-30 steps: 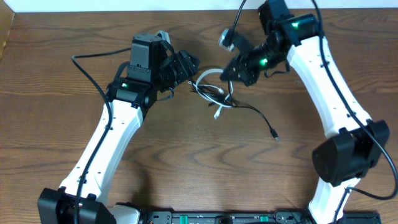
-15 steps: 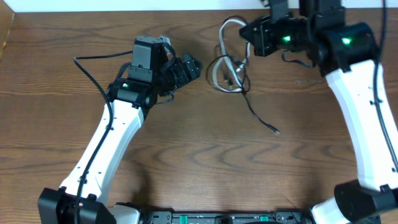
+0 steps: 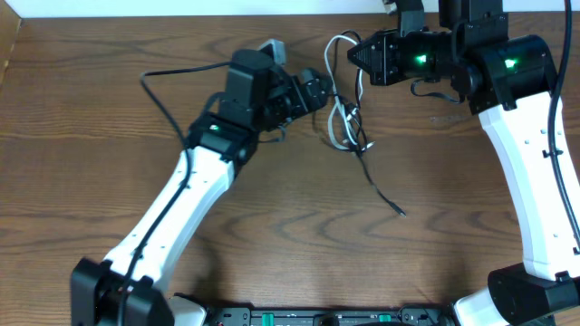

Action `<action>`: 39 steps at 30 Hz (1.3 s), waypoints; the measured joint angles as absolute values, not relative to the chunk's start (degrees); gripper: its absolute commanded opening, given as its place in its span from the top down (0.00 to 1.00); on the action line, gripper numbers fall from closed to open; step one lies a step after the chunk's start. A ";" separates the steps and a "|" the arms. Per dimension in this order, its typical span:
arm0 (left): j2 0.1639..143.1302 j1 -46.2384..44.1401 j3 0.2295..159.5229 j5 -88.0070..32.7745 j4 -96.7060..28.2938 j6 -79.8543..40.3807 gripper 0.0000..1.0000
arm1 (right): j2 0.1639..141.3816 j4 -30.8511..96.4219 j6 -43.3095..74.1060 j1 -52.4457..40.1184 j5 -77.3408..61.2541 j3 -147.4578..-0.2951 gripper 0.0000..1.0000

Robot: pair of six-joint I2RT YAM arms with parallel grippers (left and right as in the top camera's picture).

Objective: Untangle cables
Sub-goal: 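Pull the cables apart, then open the right gripper and move it away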

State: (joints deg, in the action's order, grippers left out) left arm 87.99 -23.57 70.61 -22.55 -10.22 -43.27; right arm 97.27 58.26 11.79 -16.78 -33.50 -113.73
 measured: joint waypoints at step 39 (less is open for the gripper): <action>101.73 -23.07 70.19 -0.67 -23.59 -24.32 0.28 | 80.88 60.51 8.51 14.17 -37.28 -113.73 0.99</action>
State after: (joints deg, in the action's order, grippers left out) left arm 101.73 -23.07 70.19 -0.67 -23.59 -24.32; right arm 80.88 60.51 8.51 14.17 -37.28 -113.73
